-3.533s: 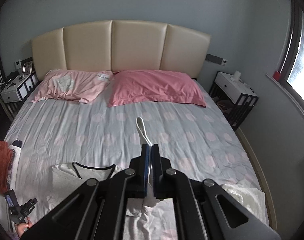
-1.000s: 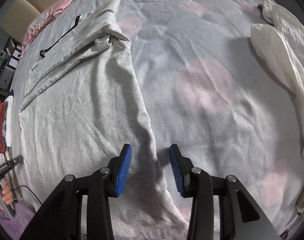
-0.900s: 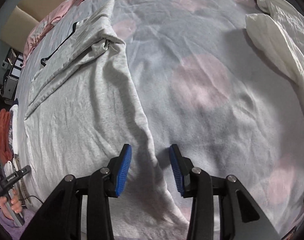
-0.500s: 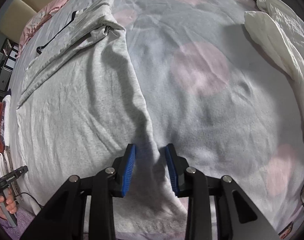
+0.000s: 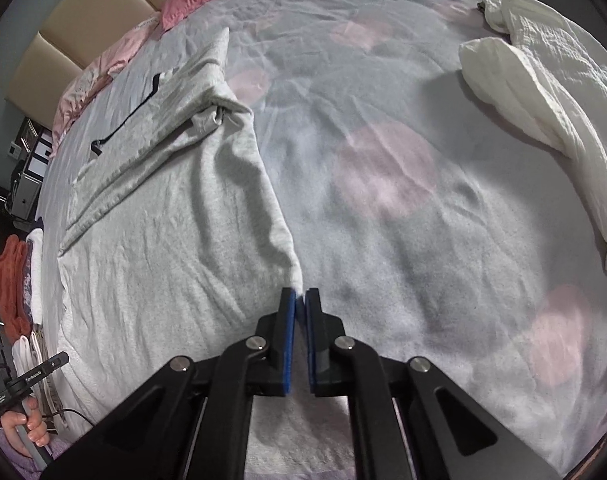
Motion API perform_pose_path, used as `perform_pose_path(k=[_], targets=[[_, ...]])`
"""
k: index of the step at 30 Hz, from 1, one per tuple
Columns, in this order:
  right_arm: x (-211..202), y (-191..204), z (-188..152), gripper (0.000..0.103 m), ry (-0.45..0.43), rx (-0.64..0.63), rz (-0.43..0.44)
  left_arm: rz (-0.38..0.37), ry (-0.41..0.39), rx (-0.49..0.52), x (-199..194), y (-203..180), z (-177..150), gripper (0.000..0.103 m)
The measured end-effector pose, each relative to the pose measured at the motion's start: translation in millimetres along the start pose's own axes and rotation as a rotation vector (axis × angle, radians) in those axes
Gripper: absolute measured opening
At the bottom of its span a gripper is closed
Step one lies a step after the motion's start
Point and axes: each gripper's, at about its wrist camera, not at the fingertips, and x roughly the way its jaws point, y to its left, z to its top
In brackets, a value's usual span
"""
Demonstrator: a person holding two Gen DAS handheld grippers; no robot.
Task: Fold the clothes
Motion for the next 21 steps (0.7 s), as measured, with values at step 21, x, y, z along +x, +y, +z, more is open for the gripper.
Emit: perform_pose_path(k=[21], targets=[[33,-9,35,0.040,0.087,-0.001,0.064,-0.098,-0.069,-0.060,30,22,53,0.004]])
